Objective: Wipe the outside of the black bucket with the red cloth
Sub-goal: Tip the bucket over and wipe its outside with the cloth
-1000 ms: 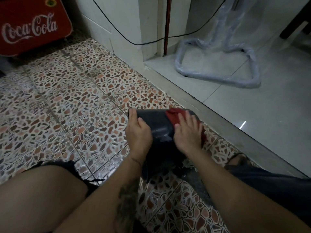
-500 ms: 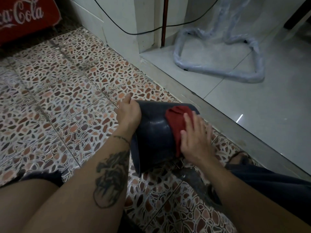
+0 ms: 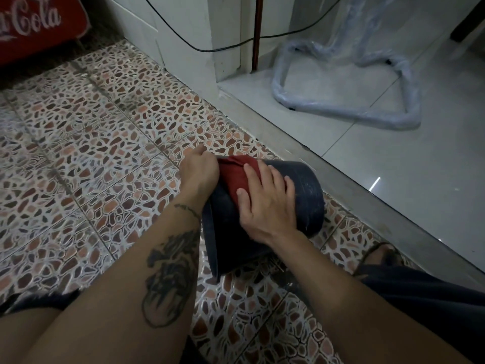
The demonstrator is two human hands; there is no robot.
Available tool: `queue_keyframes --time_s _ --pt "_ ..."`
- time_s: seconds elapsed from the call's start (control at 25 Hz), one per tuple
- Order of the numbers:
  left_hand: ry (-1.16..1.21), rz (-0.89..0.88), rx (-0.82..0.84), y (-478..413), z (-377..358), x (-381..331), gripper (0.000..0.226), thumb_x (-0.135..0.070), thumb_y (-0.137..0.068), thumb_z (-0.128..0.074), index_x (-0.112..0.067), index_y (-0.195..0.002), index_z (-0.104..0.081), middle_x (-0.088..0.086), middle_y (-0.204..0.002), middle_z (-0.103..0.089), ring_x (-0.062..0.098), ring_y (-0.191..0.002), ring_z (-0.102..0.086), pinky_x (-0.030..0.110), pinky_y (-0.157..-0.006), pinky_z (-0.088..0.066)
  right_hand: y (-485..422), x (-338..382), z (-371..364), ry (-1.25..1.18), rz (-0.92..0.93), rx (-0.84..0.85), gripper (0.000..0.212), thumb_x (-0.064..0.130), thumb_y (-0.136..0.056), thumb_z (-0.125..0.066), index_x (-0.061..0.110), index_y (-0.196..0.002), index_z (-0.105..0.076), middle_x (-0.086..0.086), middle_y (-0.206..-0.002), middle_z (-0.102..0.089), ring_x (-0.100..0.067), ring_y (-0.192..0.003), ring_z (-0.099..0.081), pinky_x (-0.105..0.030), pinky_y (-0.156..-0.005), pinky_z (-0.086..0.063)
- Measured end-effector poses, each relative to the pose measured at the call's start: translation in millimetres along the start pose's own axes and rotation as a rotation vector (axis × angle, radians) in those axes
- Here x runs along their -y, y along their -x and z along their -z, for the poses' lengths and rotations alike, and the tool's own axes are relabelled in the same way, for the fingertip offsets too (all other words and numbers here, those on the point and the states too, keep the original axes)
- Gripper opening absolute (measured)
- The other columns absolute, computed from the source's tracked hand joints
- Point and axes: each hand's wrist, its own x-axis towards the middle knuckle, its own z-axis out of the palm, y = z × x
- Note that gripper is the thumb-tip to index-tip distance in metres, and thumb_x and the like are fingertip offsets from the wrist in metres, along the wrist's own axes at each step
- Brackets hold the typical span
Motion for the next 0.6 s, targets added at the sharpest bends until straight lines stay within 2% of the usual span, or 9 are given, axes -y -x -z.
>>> queue_keyframes --time_s 0.08,0.2,0.28,0.36,0.44,0.52,0.6 --pt "0.005 -0.008 0.022 -4 3 -1 0.052 -0.018 -0.088 -0.041 -0.020 -0.139 -0.053 0.001 -0.150 -0.047 0.024 -0.136 -0.042 0.040 -0.116 -0.028 -16 -11 2 0.040 -0.029 0.011 0.064 0.051 -0.098 -0.022 0.023 -0.153 -0.036 -0.007 -0.162 -0.033 -0.027 -0.146 -0.028 -0.056 -0.120 -0.014" --pt "-0.031 -0.059 0.051 -1 2 -3 0.034 -0.023 -0.094 -0.038 -0.020 -0.117 -0.063 0.008 -0.148 -0.047 0.028 -0.134 -0.043 0.039 -0.114 -0.029 -40 -30 4 0.067 -0.183 0.017 0.064 0.051 -0.096 -0.017 0.022 -0.147 -0.043 -0.006 -0.153 -0.043 -0.027 -0.139 -0.035 -0.056 -0.117 -0.017" --pt "-0.064 -0.093 -0.001 8 2 -4 0.043 -0.030 -0.094 -0.038 -0.016 -0.130 -0.058 0.008 -0.147 -0.049 0.027 -0.133 -0.045 0.041 -0.112 -0.031 -45 -45 8 0.073 -0.291 0.022 0.065 0.050 -0.095 -0.013 0.022 -0.143 -0.047 -0.006 -0.147 -0.047 -0.027 -0.135 -0.038 -0.057 -0.115 -0.019" --pt "-0.103 -0.202 -0.132 30 3 0 0.046 -0.031 -0.095 -0.039 -0.019 -0.136 -0.054 0.002 -0.142 -0.054 0.023 -0.130 -0.047 0.037 -0.105 -0.034 -48 -61 13 0.098 -0.368 0.056 0.066 0.049 -0.094 -0.011 0.022 -0.141 -0.049 -0.006 -0.147 -0.047 -0.028 -0.136 -0.037 -0.060 -0.115 -0.017" --pt "-0.118 -0.326 -0.175 68 3 17 0.046 -0.031 -0.096 -0.038 -0.026 -0.140 -0.047 -0.005 -0.144 -0.051 0.014 -0.130 -0.044 0.032 -0.101 -0.032 -50 -68 18 0.102 -0.430 0.112 0.066 0.048 -0.094 -0.010 0.021 -0.142 -0.047 -0.007 -0.152 -0.043 -0.029 -0.141 -0.032 -0.066 -0.115 -0.012" --pt "-0.149 -0.408 -0.172 108 -1 43 0.052 -0.030 -0.099 -0.037 -0.032 -0.151 -0.031 -0.009 -0.155 -0.038 0.000 -0.133 -0.030 0.019 -0.106 -0.020 -53 -68 20 0.089 -0.482 0.139 0.065 0.045 -0.095 -0.012 0.020 -0.145 -0.045 -0.010 -0.156 -0.038 -0.032 -0.146 -0.026 -0.069 -0.116 -0.005" --pt "-0.144 -0.449 -0.191 132 -1 64 0.056 -0.022 -0.101 -0.040 -0.031 -0.154 -0.027 -0.009 -0.158 -0.033 -0.005 -0.131 -0.026 -0.001 -0.099 -0.009 -49 -67 22 0.057 -0.554 0.165 0.063 0.043 -0.097 -0.014 0.017 -0.149 -0.041 -0.013 -0.159 -0.033 -0.034 -0.148 -0.021 -0.068 -0.117 -0.003"
